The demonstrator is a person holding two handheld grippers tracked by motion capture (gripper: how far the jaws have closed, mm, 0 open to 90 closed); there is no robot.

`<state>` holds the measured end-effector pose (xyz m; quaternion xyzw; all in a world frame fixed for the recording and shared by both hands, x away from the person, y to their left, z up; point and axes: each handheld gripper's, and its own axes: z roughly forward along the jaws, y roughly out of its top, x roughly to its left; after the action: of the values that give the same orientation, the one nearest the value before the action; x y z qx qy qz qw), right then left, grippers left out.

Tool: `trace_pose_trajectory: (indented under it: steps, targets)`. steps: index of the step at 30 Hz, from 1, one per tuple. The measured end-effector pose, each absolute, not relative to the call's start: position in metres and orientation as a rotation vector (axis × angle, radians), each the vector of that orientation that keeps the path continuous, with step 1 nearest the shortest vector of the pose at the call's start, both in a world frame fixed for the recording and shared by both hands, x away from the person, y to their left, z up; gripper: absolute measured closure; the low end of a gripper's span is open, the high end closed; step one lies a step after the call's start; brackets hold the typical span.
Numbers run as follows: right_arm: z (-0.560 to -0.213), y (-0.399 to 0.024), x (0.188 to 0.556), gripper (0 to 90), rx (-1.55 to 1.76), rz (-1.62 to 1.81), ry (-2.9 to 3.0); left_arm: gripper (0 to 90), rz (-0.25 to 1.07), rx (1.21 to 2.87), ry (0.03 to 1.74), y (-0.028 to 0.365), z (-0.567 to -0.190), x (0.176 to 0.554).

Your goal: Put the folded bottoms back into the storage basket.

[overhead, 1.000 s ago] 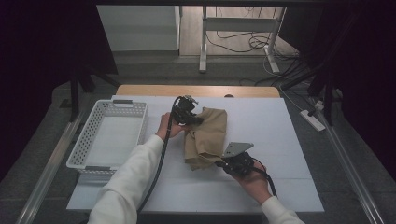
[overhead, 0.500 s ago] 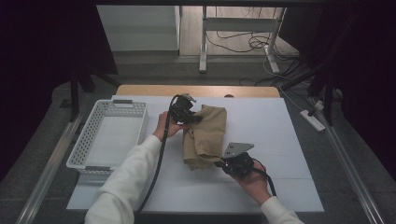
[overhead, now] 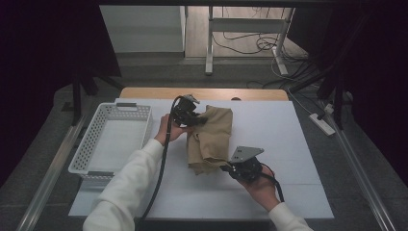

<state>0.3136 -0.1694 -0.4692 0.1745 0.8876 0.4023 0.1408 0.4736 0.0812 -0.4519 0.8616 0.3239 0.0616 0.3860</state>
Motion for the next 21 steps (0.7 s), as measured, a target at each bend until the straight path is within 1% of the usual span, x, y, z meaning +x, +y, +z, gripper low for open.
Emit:
trace_pose_trajectory:
  steps: [21]
  targets:
    - [-0.460, -0.165, 0.314, 84.0, 0.496, 1.220, 2.550, 74.0, 0.192, 2.174, 0.819, 0.095, -0.436, 0.464]
